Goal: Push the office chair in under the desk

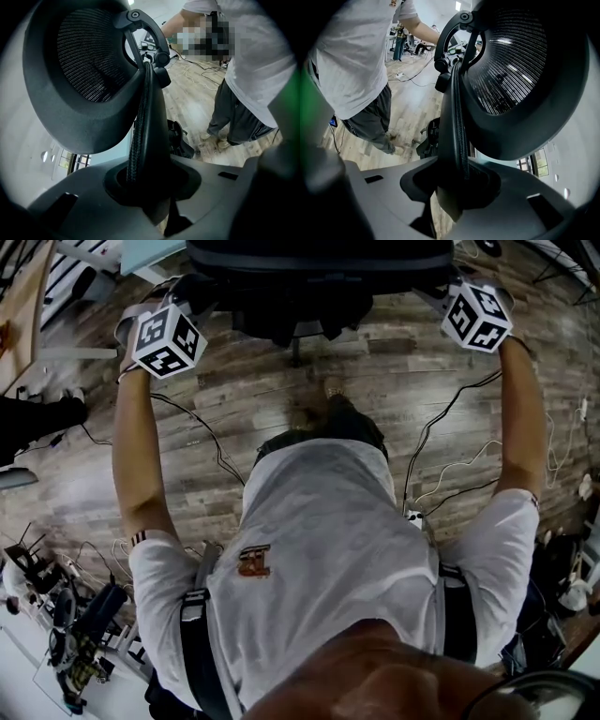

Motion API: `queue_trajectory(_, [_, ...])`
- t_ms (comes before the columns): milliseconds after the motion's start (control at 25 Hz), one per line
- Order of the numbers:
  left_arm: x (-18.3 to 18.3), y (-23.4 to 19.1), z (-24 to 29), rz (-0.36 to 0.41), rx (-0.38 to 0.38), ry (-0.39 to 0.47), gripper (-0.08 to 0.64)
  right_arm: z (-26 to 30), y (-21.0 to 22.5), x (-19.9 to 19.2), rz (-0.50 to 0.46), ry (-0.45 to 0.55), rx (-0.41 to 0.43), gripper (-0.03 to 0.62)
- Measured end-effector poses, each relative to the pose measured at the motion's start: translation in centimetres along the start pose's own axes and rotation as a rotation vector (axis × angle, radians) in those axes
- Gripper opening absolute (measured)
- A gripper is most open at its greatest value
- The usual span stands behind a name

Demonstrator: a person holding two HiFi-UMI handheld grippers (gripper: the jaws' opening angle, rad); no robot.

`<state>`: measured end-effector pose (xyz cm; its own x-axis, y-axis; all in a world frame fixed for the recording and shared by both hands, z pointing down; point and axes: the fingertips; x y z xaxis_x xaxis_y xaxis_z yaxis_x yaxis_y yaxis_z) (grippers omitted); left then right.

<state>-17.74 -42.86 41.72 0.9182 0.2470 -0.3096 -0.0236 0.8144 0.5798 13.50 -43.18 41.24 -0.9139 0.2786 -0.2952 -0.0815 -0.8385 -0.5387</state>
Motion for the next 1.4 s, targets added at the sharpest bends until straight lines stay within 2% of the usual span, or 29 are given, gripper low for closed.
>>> queue_trajectory(760, [1.8, -10.1, 9.6, -0.025, -0.056, -0.07, 0.087, 4.2, 10.4, -9.4, -0.033, 0.016, -0.007, 0.126])
queue_trajectory(960, [1.6, -11.6, 11.1, -0.034, -0.073, -0.076, 0.086, 5.3, 12.2, -10.2, -0.04, 0.027, 0.022, 0.12])
queue_trajectory(1400, [1.8, -14.6, 12.8, -0.049, -0.058, -0.093, 0.087, 7.0, 15.6, -12.3, -0.048, 0.002, 0.0, 0.112])
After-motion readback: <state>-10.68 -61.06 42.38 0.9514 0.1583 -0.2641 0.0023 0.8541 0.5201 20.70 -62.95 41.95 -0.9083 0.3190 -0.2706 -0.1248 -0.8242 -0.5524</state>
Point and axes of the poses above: the fingertips, and each gripper's own axes: z forward along the fingers, y to its right, x out of its top, and after that the axes turned 1 degree about y, right-handed
